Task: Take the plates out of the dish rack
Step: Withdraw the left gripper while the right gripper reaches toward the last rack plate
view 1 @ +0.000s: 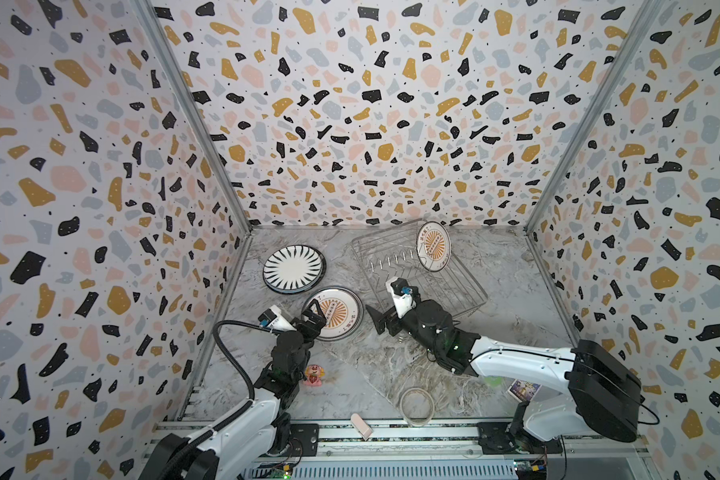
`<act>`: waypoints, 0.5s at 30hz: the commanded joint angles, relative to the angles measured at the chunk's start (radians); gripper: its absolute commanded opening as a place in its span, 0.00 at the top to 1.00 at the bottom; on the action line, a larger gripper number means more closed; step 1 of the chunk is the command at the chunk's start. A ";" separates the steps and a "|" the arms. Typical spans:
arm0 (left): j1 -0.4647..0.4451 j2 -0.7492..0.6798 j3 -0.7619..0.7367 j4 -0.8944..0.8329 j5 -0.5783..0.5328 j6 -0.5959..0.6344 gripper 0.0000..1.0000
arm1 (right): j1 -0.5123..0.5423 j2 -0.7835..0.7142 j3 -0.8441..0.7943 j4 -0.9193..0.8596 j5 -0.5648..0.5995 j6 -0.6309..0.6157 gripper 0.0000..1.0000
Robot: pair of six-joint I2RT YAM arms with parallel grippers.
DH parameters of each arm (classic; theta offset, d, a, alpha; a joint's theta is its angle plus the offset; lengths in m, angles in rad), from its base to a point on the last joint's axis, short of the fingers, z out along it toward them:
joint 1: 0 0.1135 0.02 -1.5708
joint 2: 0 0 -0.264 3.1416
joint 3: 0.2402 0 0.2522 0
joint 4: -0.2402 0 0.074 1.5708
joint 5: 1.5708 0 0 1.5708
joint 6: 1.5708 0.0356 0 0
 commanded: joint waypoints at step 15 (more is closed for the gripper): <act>-0.166 0.081 0.025 0.445 0.257 0.243 0.00 | -0.470 -0.050 0.075 -0.100 -0.170 0.138 0.01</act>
